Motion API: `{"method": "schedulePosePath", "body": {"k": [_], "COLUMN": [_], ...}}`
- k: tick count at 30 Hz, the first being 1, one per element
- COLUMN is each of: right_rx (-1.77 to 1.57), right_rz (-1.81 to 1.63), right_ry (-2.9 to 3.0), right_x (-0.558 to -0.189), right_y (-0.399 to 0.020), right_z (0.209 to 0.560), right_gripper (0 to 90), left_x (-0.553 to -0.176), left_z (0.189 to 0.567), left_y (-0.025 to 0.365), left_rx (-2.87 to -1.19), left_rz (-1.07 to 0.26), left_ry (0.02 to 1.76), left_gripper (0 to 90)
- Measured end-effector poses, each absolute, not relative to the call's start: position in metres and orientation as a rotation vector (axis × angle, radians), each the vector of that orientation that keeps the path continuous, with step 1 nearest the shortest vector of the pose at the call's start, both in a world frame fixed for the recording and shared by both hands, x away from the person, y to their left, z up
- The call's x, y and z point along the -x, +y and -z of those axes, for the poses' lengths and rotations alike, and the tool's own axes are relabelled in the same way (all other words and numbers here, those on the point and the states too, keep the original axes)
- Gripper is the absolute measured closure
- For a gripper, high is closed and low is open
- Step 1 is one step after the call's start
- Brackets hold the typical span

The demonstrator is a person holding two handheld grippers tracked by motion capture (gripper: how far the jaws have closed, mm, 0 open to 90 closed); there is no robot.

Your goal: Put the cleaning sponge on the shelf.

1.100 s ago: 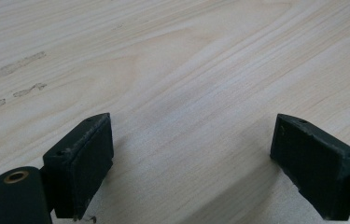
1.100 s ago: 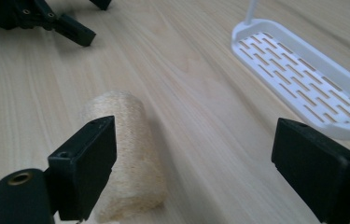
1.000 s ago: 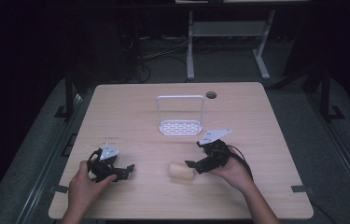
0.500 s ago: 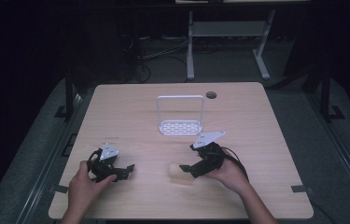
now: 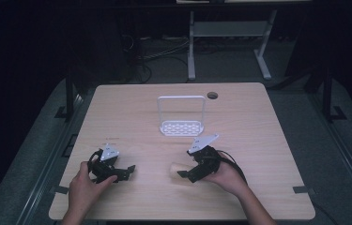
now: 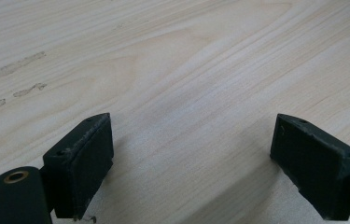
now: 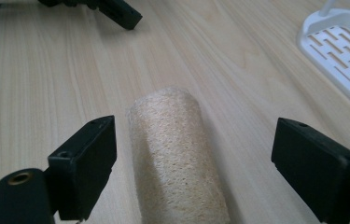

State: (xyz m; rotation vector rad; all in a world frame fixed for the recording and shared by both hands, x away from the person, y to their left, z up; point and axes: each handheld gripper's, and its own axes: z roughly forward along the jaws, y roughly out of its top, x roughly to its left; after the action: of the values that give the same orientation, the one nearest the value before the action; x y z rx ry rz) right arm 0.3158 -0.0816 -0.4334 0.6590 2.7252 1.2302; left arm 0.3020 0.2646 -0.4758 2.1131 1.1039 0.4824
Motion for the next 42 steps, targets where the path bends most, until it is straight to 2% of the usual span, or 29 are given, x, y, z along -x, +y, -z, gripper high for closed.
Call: {"method": "schedulePosePath", "body": {"k": [28,31,32,41,42], "right_rx": [-0.58,-0.575,-0.57,-0.543,-0.542], "right_rz": [-1.041,-1.033,-1.029,-1.011,-1.008], "right_ry": [2.823,2.825,2.825,2.823,2.824], "right_x": [-0.315,-0.315,-0.315,-0.314,-0.314], "right_y": [-0.066,-0.066,-0.066,-0.066,-0.066], "right_z": [0.457,0.458,0.458,0.459,0.458], "right_gripper": [15.1,17.9,21.9,27.2,30.5], "left_x": [-0.302,-0.302,-0.302,-0.302,-0.302], "left_z": [0.476,0.476,0.476,0.476,0.476], "left_y": [0.265,0.265,0.265,0.265,0.265], "left_rx": [-2.114,-2.113,-2.114,-2.114,-2.113], "left_rz": [-0.482,-0.482,-0.482,-0.482,-0.482], "left_ry": [1.104,1.104,1.104,1.104,1.104], "left_gripper": [12.7,12.7,12.7,12.7,12.7]}}
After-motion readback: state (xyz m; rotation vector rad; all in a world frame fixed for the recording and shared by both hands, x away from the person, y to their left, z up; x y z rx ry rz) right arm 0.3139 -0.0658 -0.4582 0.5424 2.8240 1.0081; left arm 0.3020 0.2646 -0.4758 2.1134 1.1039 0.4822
